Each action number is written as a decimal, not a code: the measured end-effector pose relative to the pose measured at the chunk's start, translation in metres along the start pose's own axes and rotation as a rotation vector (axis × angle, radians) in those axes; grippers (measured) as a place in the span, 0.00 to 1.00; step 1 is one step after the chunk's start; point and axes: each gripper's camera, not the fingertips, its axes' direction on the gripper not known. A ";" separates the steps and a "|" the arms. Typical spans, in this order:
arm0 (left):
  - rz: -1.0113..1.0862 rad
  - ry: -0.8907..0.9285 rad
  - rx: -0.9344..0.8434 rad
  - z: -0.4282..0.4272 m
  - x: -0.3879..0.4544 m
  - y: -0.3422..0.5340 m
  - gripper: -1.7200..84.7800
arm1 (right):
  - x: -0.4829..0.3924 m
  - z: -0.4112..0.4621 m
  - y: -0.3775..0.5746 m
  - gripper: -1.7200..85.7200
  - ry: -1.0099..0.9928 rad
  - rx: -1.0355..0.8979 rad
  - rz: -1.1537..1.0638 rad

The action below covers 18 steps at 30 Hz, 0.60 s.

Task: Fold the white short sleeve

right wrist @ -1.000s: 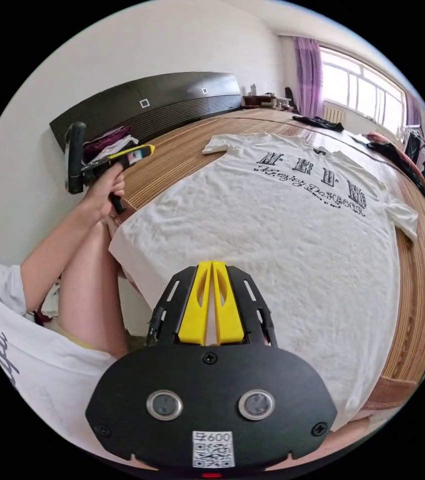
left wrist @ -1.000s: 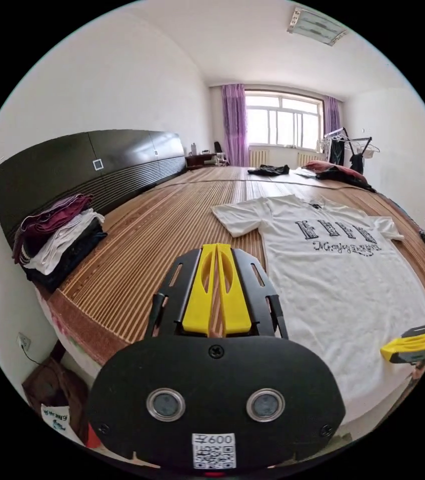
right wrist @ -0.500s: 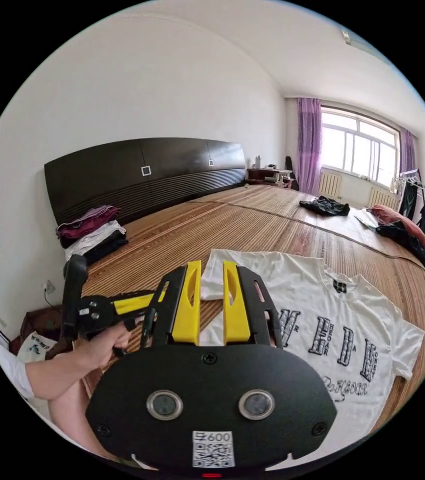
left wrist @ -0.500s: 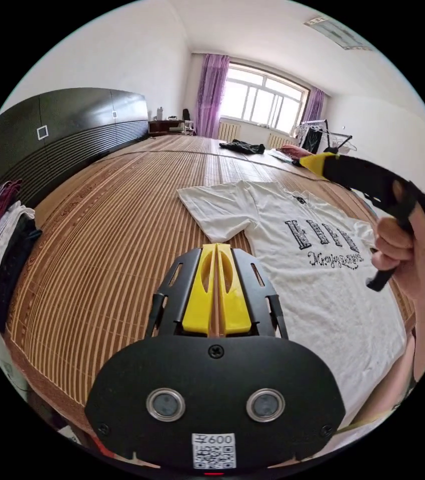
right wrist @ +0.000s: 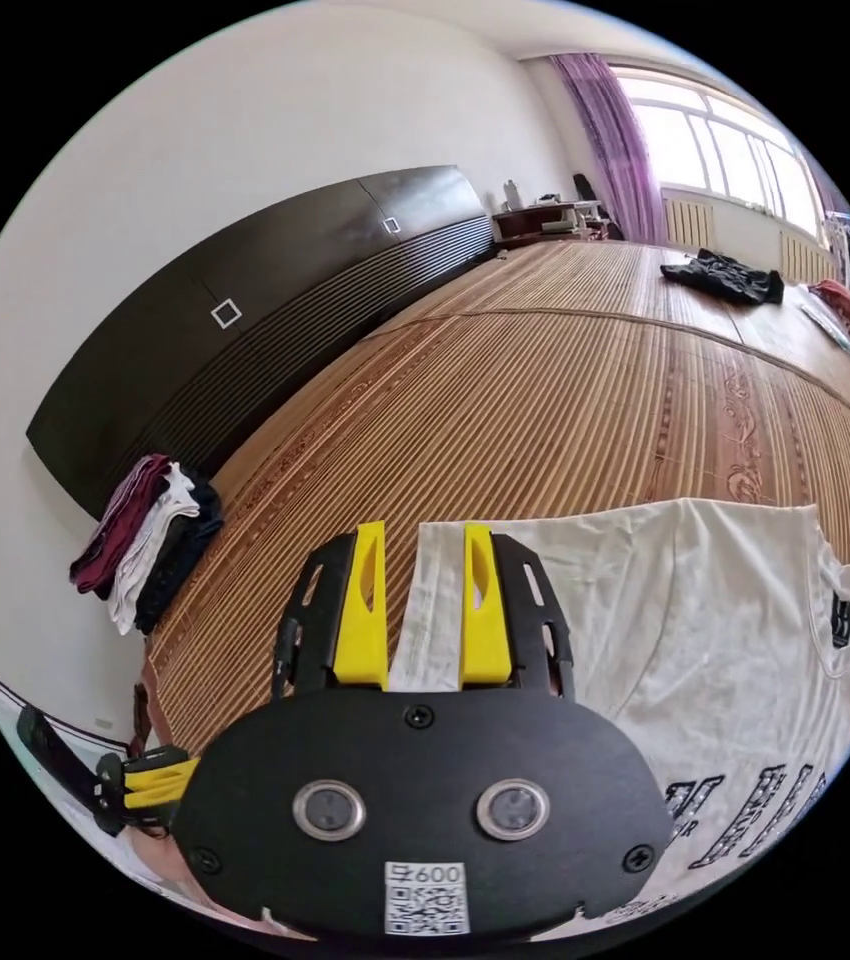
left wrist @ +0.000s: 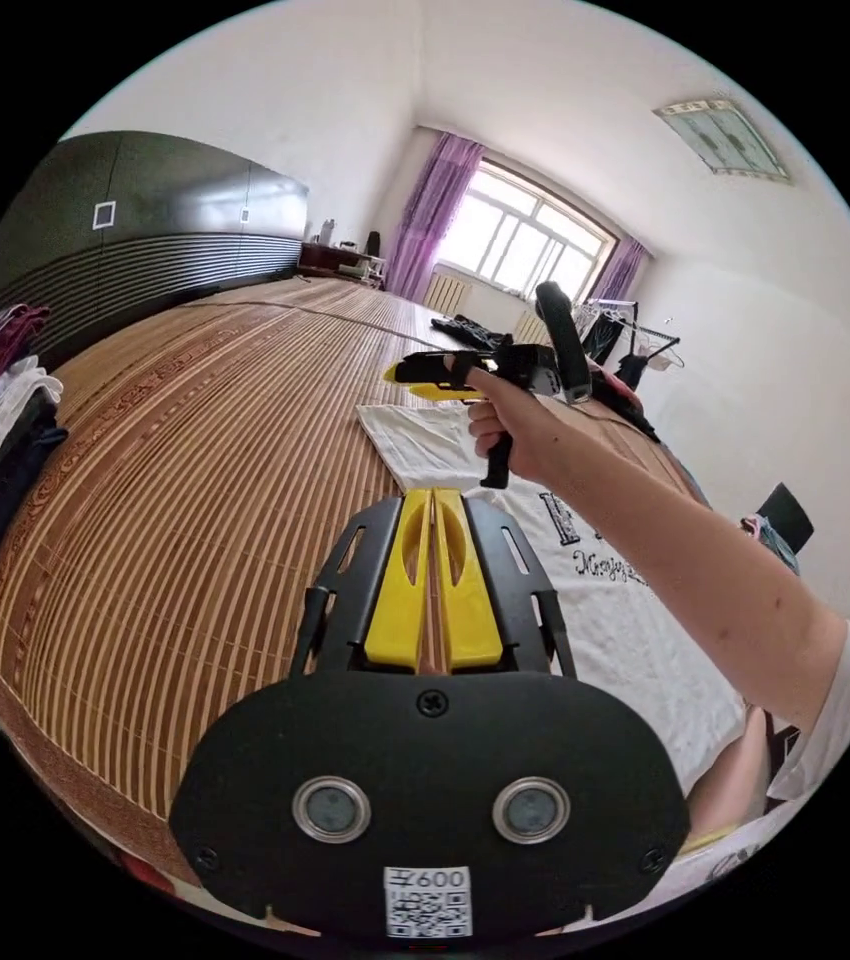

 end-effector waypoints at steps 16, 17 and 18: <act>-0.085 0.151 -0.014 -0.087 0.033 -0.071 0.02 | -0.009 0.093 0.050 0.08 0.340 -0.104 -0.195; -0.098 0.169 -0.008 -0.093 0.032 -0.074 0.02 | -0.012 0.094 0.054 0.10 0.375 -0.085 -0.221; -0.104 0.177 -0.003 -0.096 0.032 -0.076 0.02 | -0.012 0.095 0.055 0.10 0.387 -0.080 -0.229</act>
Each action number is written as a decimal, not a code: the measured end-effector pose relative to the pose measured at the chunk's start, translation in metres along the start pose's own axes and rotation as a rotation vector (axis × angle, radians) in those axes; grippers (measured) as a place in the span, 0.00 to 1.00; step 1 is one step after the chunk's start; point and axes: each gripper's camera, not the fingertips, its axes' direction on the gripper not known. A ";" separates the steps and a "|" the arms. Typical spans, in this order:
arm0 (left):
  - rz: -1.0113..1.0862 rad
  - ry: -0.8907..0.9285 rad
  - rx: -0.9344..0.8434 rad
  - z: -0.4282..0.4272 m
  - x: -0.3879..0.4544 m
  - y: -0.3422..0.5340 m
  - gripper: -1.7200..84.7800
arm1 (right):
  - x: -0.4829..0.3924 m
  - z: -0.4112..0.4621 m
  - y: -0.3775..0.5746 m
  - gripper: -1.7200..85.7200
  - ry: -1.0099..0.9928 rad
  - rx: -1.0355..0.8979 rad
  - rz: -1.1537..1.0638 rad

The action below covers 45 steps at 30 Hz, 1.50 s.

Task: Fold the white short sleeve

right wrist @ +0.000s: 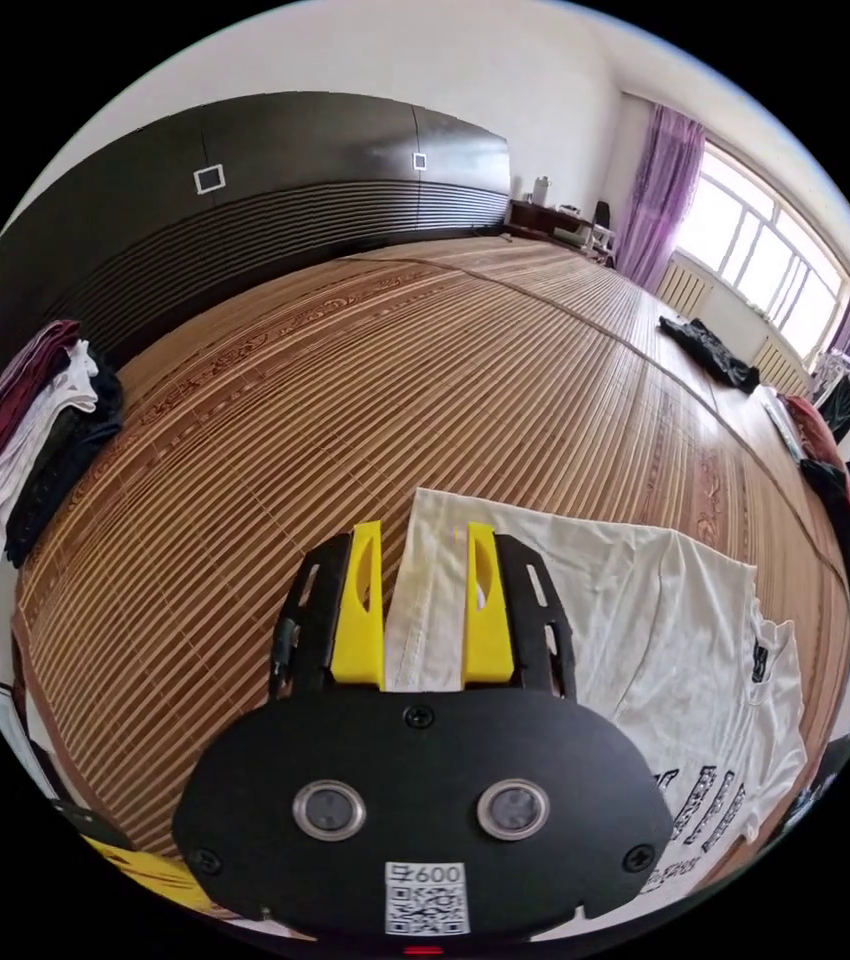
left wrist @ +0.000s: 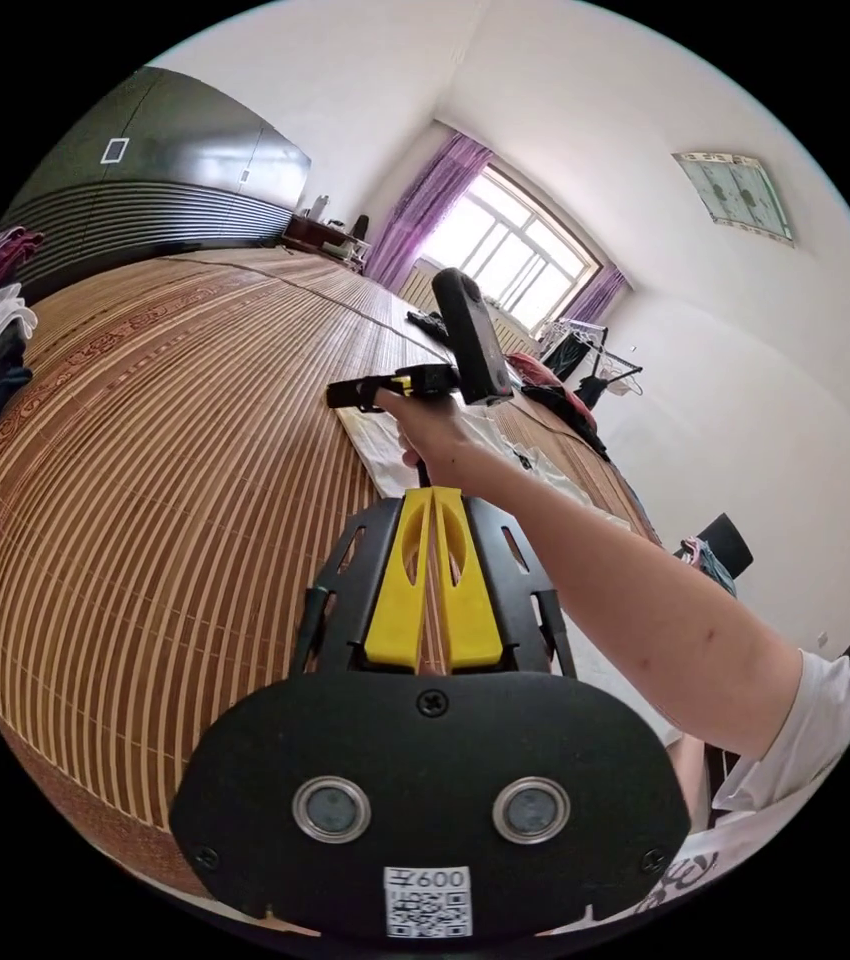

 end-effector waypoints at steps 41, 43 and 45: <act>0.165 -0.038 -0.118 0.107 0.097 0.096 0.11 | 0.397 -0.292 0.121 0.01 -0.292 0.242 0.392; 0.208 -0.052 -0.147 0.125 0.107 0.107 0.13 | 0.407 -0.298 0.130 0.01 -0.297 0.246 0.413; 0.238 -0.054 -0.168 0.141 0.115 0.119 0.14 | 0.416 -0.303 0.136 0.01 -0.298 0.244 0.428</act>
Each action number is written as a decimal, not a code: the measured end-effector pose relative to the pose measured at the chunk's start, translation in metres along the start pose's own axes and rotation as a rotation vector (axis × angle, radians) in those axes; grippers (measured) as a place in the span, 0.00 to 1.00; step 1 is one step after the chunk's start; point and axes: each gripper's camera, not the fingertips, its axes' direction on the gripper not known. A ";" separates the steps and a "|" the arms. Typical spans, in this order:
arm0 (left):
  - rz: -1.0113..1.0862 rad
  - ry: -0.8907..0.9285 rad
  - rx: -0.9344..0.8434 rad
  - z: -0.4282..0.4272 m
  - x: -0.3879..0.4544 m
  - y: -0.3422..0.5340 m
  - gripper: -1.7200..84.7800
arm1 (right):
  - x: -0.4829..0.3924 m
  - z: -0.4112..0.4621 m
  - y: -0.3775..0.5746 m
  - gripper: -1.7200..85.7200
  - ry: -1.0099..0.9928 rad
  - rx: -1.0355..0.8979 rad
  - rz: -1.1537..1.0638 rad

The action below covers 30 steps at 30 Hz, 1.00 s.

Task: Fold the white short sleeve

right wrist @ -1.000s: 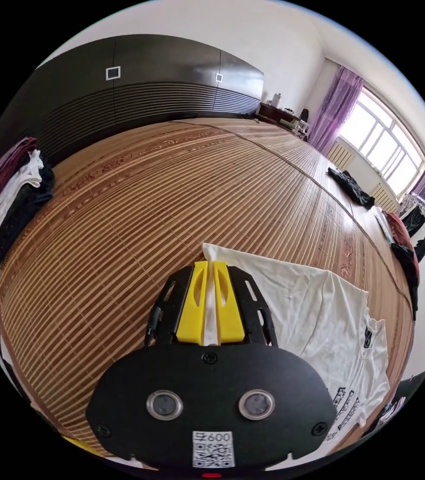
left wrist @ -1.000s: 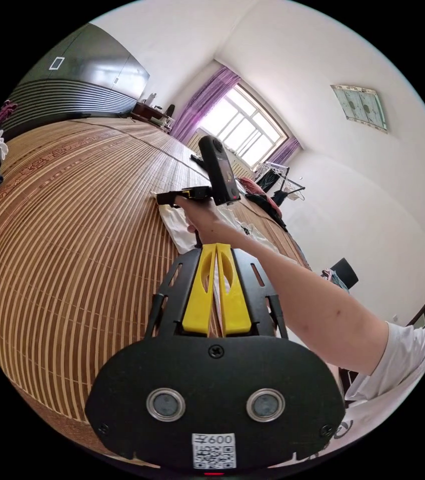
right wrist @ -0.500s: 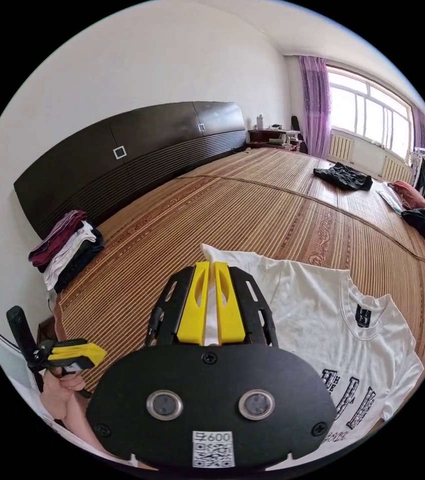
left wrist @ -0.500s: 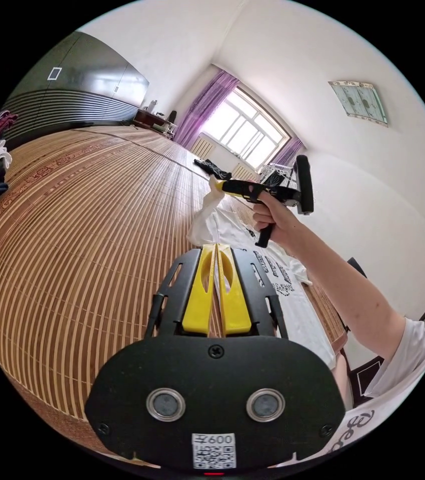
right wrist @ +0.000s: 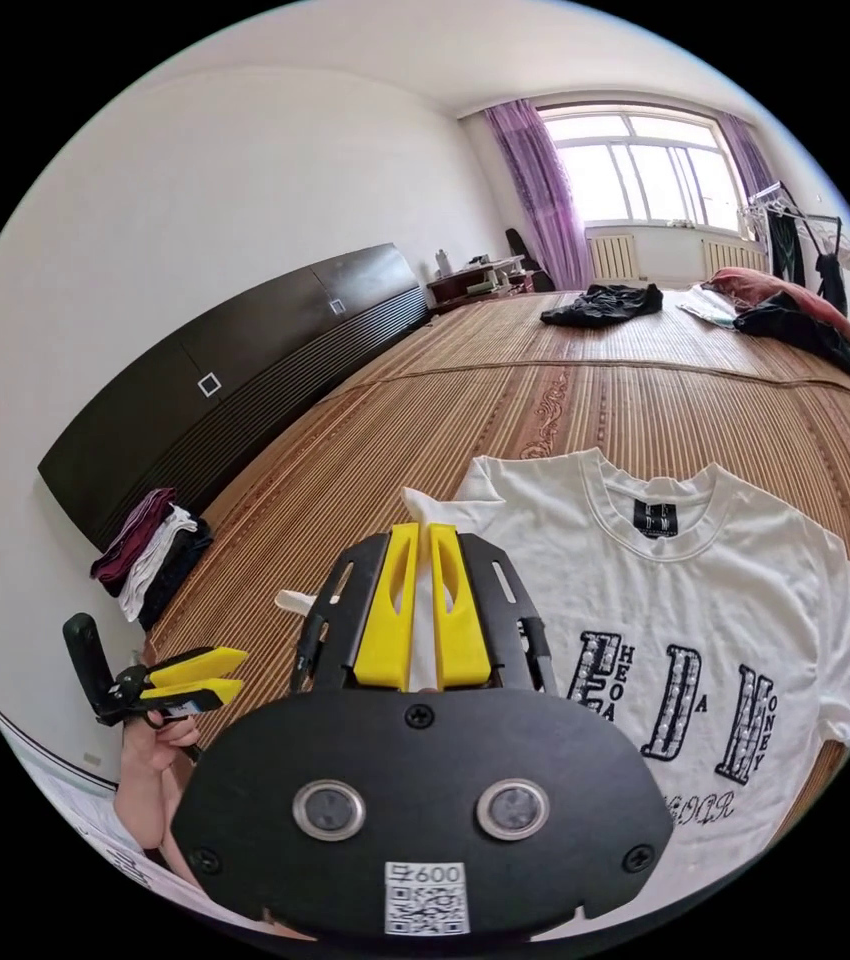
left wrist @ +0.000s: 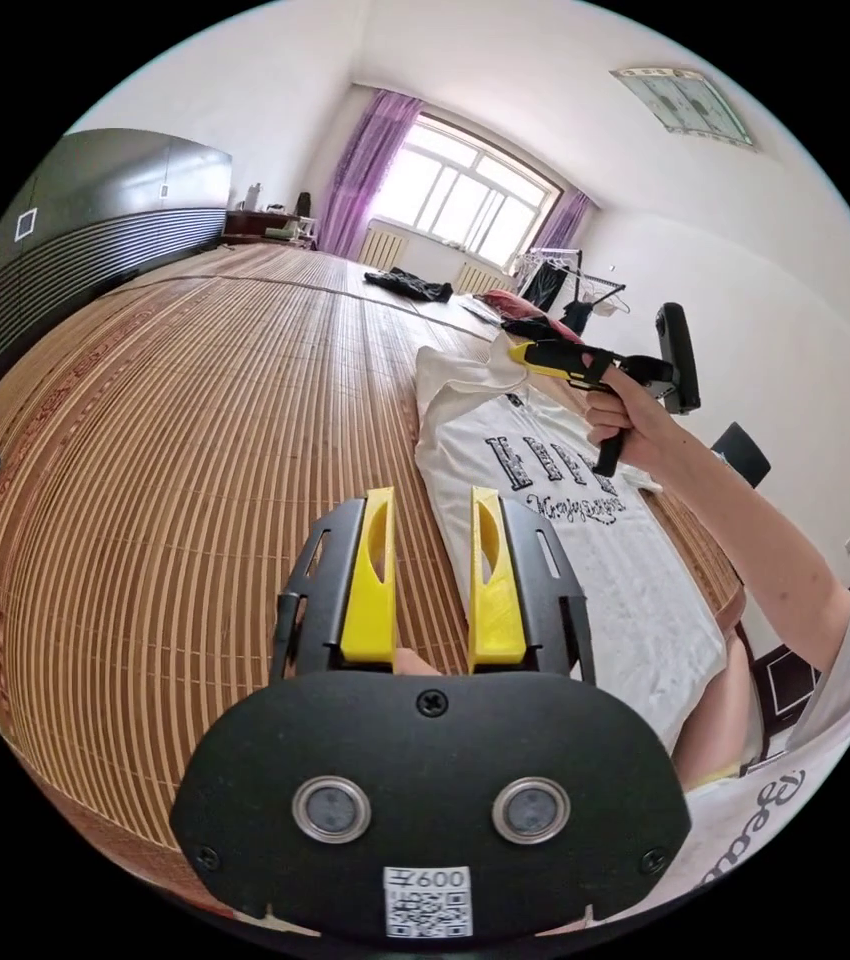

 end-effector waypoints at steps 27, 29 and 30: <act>-0.001 0.023 -0.068 0.071 -0.031 0.043 0.17 | -0.011 -0.012 0.049 0.02 0.193 0.006 -0.013; -0.015 0.036 -0.070 0.070 -0.040 0.042 0.17 | -0.053 -0.010 0.063 0.06 0.283 0.033 -0.166; -0.019 0.041 -0.071 0.070 -0.043 0.042 0.17 | -0.064 -0.007 0.067 0.07 0.294 0.031 -0.210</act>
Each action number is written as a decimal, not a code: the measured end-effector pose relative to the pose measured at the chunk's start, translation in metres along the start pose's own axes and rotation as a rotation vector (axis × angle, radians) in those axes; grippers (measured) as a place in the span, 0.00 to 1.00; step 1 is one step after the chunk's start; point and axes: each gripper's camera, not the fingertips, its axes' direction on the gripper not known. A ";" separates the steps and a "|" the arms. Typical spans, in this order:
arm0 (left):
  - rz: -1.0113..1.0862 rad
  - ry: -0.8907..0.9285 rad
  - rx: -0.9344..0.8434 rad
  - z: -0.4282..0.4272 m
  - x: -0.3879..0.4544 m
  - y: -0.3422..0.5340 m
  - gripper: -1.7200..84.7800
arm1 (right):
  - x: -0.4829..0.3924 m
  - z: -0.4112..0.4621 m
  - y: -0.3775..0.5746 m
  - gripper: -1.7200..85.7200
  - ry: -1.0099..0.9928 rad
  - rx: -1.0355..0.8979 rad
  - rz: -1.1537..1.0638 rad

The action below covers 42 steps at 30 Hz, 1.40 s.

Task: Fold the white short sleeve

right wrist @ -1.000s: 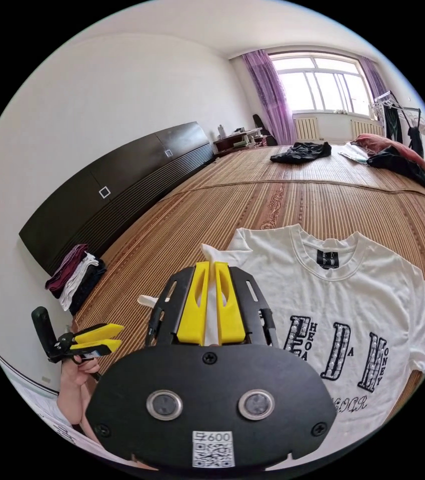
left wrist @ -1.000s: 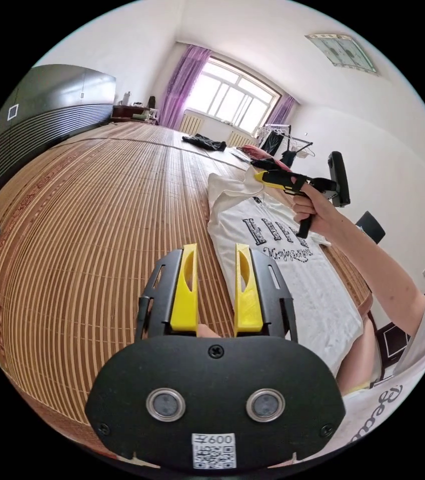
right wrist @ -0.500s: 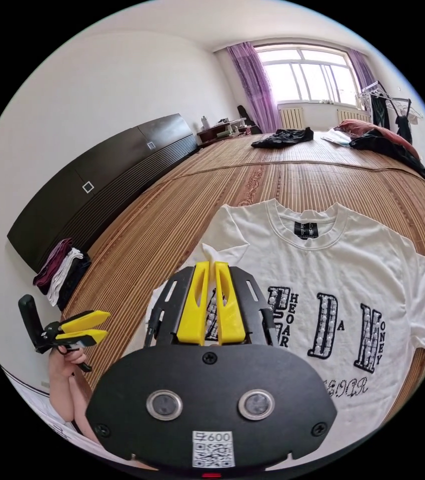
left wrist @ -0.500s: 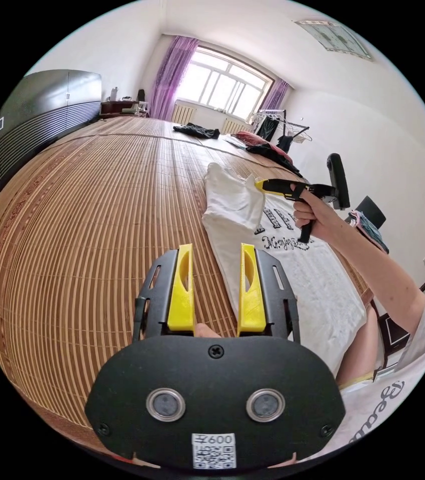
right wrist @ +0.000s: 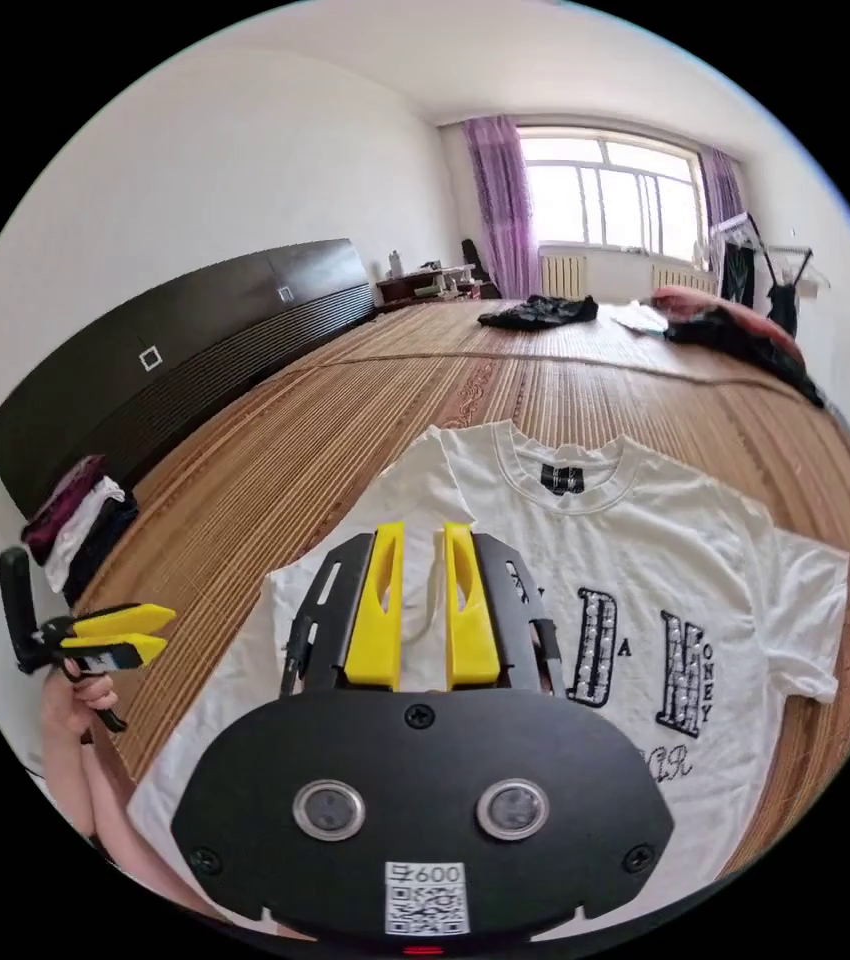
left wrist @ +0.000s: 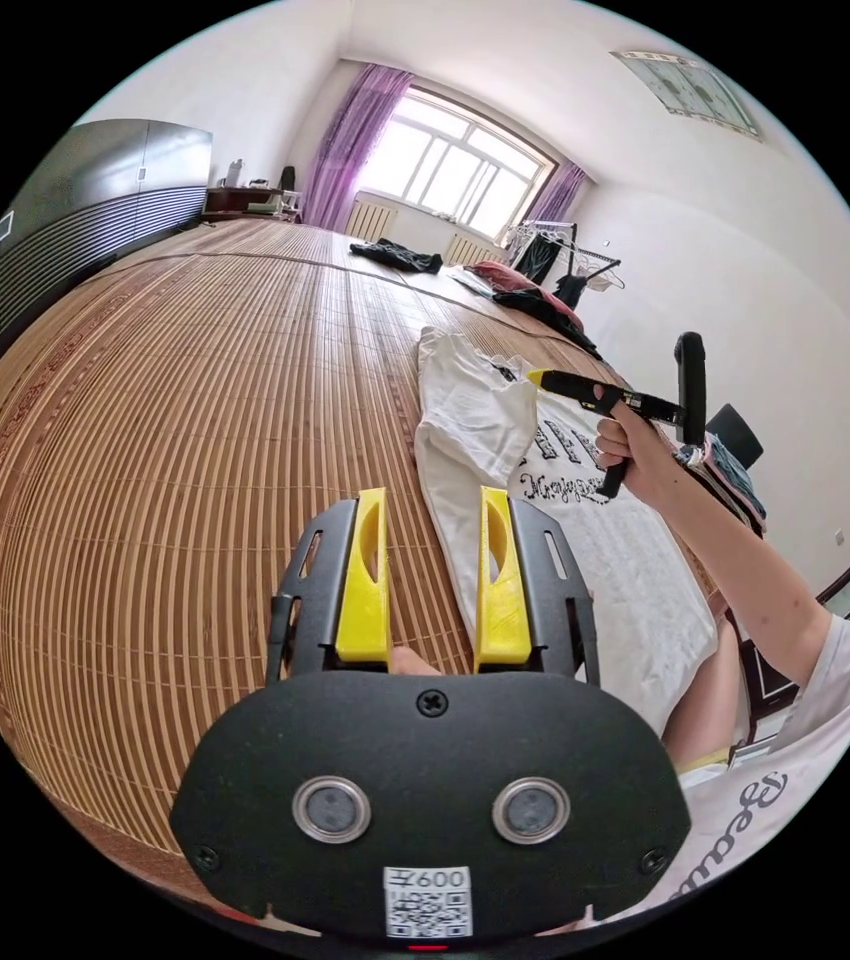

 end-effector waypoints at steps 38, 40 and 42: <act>-0.064 0.107 -0.046 -0.062 -0.099 -0.045 0.17 | -0.310 0.149 0.136 0.01 0.096 -0.321 -0.805; -0.061 0.097 -0.057 -0.060 -0.100 -0.047 0.17 | -0.308 0.149 0.136 0.01 0.094 -0.322 -0.808; -0.054 0.092 -0.074 -0.057 -0.101 -0.049 0.17 | -0.306 0.147 0.137 0.01 0.092 -0.319 -0.811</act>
